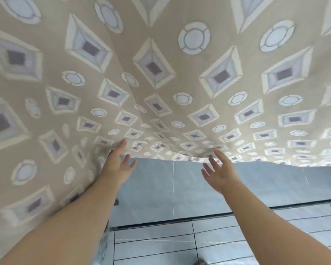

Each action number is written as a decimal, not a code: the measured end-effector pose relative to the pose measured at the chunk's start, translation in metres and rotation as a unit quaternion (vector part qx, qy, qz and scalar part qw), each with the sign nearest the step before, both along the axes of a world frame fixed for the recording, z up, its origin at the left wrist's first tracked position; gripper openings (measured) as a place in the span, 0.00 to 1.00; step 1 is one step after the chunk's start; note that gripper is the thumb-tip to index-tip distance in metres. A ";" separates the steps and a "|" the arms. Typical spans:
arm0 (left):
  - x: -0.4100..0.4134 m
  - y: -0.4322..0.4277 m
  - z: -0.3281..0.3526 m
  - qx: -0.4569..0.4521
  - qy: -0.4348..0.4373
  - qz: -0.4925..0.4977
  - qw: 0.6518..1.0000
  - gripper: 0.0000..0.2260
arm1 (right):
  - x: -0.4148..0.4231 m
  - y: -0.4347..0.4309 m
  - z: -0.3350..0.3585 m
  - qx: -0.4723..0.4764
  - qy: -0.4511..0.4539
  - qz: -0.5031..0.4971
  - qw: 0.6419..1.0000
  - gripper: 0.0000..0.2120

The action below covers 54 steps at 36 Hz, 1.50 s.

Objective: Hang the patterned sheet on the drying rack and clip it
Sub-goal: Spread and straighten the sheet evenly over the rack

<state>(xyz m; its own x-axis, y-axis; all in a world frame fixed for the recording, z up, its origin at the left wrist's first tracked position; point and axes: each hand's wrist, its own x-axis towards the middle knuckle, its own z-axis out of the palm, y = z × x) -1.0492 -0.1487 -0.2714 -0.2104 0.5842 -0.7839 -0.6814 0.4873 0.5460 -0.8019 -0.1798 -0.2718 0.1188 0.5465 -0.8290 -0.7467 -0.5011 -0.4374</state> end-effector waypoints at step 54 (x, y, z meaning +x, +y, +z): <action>0.340 -0.059 0.090 -0.091 0.107 -0.365 0.920 0.02 | 0.253 -0.134 0.077 -0.118 -0.002 -0.175 0.977 0.06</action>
<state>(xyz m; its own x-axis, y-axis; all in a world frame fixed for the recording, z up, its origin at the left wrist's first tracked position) -0.7092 -0.2075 -0.1816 0.0258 0.4948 -0.8686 -0.0229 0.8690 0.4943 -0.5493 -0.3138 -0.1950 0.2689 0.2660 -0.9257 -0.8887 -0.3020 -0.3449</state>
